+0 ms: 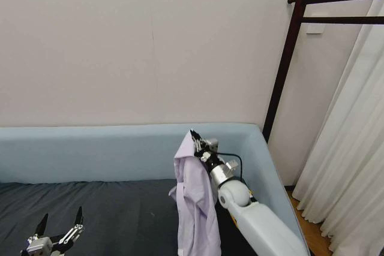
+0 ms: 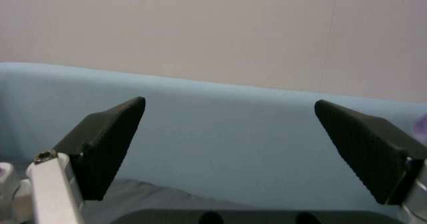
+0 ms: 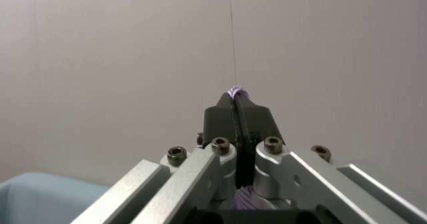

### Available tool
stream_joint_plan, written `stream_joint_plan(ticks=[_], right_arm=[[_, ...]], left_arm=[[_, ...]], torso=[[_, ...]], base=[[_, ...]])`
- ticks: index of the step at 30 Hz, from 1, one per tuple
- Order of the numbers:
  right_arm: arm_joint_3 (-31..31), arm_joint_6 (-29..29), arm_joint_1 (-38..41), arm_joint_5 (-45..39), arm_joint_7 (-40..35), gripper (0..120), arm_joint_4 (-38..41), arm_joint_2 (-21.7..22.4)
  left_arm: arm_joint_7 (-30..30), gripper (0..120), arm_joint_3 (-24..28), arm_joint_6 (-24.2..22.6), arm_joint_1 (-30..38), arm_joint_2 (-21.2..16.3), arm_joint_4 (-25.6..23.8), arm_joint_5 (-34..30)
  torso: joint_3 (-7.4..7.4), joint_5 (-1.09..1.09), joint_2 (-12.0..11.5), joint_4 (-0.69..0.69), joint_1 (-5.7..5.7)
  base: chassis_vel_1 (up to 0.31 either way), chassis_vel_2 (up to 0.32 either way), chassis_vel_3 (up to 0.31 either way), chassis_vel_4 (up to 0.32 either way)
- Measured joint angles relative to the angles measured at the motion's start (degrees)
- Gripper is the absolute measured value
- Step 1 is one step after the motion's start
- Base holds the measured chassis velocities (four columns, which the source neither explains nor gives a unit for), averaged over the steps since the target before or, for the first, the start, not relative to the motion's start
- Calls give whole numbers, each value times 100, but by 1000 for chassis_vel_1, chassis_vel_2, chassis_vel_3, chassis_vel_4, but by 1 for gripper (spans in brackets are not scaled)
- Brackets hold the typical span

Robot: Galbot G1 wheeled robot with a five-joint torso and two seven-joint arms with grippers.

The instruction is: Pick up the clothes from the sofa and hang them on the clothes hanger.

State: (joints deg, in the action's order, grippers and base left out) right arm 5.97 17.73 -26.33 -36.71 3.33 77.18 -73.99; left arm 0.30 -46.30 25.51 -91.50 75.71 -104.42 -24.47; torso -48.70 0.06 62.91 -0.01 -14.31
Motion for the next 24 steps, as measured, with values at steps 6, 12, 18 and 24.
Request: stream_joint_plan(ticks=[6, 12, 18, 24], right_arm=[[-275, -428, 65, -341, -634, 0, 1187, 418], [-657, -1696, -1882, 498, -2095, 0, 2459, 1081], [-803, -2202, -3394, 1438, -2749, 0, 1826, 1101], [-934, -2587, -3501, 1982, -3006, 0, 700, 648]], left_arm=[[2, 100, 23, 54, 5, 0, 51, -6], [6, 100, 141, 53, 108, 4, 76, 30], [8, 100, 309, 33, 227, 62, 136, 164], [6, 100, 456, -35, 320, 105, 133, 251]], torso=[[1, -1, 0, 0, 0], [2, 0, 1, -4, 1], [2, 0, 1, -6, 2], [1, 1, 0, -1, 1]], base=[[0, 0, 0, 0], [0, 0, 0, 0], [0, 0, 0, 0], [0, 0, 0, 0]])
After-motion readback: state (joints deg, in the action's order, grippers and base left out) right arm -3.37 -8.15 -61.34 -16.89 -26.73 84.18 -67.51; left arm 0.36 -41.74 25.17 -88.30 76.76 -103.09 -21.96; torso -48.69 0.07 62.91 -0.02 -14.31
